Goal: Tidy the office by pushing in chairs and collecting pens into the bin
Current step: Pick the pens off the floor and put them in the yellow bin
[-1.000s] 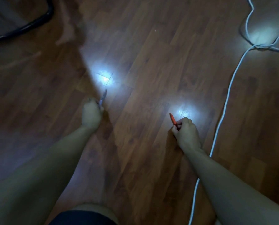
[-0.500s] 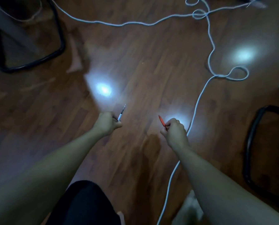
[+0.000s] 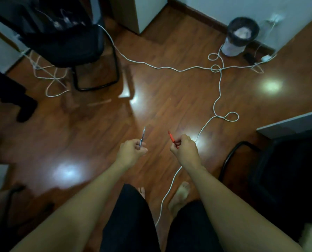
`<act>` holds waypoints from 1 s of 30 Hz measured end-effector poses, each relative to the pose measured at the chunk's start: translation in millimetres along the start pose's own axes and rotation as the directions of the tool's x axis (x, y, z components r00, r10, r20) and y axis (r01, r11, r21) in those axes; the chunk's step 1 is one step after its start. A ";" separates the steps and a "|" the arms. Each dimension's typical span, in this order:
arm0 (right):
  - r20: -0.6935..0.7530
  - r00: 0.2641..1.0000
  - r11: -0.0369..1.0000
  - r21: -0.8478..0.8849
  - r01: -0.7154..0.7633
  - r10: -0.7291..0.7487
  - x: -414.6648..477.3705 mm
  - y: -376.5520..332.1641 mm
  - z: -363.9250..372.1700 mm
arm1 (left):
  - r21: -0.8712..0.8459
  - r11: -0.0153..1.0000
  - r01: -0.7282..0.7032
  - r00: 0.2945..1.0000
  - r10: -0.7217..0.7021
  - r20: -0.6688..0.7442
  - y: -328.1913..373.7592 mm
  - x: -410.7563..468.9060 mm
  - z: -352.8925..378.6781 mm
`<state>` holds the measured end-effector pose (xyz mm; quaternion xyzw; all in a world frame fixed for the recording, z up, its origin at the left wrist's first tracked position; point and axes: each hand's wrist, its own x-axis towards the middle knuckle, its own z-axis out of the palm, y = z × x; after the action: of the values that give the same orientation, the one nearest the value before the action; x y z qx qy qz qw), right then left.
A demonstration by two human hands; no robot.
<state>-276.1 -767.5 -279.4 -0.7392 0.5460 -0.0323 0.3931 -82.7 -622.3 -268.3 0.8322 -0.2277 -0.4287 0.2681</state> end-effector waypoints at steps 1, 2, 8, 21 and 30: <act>0.032 0.999 1.000 0.012 0.004 -0.004 -19.5 -18.3 -13.9 | -0.014 1.000 0.014 1.000 -0.014 -0.009 7.9 -27.1 -12.3; 0.063 0.998 1.000 0.017 0.015 -0.016 -36.9 -35.1 -25.9 | -0.027 0.999 0.025 0.999 -0.026 -0.022 15.5 -51.6 -22.8; 0.209 0.957 0.977 -0.036 0.211 -0.199 -92.0 -76.6 -44.3 | -0.240 0.969 0.060 0.989 -0.091 -0.119 18.5 -141.0 -39.5; 0.487 0.667 0.745 -0.047 0.665 -0.564 -162.5 -152.6 3.5 | -0.558 0.830 0.001 0.793 -0.341 -0.505 -46.5 -306.1 -38.5; 0.667 0.369 0.533 0.049 0.845 -0.647 -259.6 -210.3 79.9 | -0.755 0.644 -0.118 0.508 -0.615 -0.604 -137.4 -434.8 -30.0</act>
<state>-177.9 -487.9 -105.7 -0.9219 -0.0176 0.1163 0.3691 -267.0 -246.6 -84.7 0.7787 0.2496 -0.0734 0.5709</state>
